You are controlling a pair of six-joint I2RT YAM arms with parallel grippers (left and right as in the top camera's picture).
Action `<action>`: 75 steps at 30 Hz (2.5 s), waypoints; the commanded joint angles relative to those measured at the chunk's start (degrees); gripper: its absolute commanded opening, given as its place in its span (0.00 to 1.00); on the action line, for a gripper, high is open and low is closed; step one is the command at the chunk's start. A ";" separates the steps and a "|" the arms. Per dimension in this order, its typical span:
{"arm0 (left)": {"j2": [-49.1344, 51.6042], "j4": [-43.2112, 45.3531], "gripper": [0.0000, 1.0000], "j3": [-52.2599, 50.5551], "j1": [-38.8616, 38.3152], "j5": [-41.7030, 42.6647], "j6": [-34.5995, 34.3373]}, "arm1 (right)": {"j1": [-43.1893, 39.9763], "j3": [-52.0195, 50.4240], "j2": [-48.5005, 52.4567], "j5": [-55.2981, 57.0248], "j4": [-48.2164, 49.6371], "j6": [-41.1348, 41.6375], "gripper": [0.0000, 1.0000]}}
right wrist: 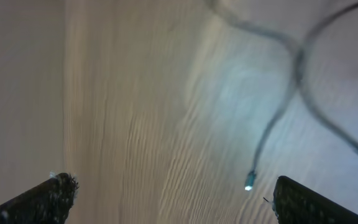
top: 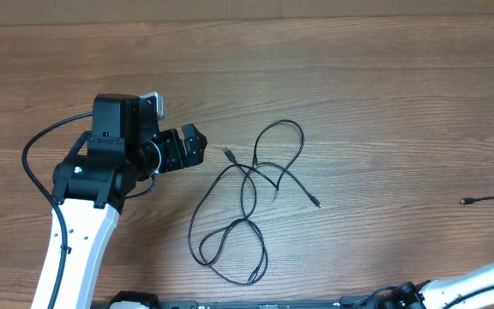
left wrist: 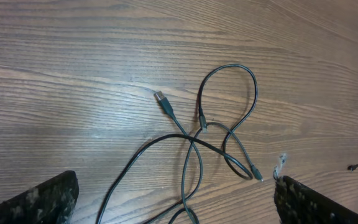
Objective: Untangle cables
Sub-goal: 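Move the right gripper back to the cable pile and grasp a strand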
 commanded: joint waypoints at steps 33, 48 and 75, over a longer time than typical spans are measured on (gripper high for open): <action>-0.63 0.02 1.00 0.55 0.17 -0.57 1.07 | 66.95 -34.10 -33.94 8.46 0.94 -12.02 1.00; -0.63 0.02 1.00 0.55 0.17 -0.57 1.07 | 80.52 -55.74 -33.92 2.56 20.39 -13.92 1.00; -0.63 0.02 1.00 0.55 0.17 -0.57 1.07 | 96.43 -90.38 -33.53 -0.26 69.66 -13.88 0.94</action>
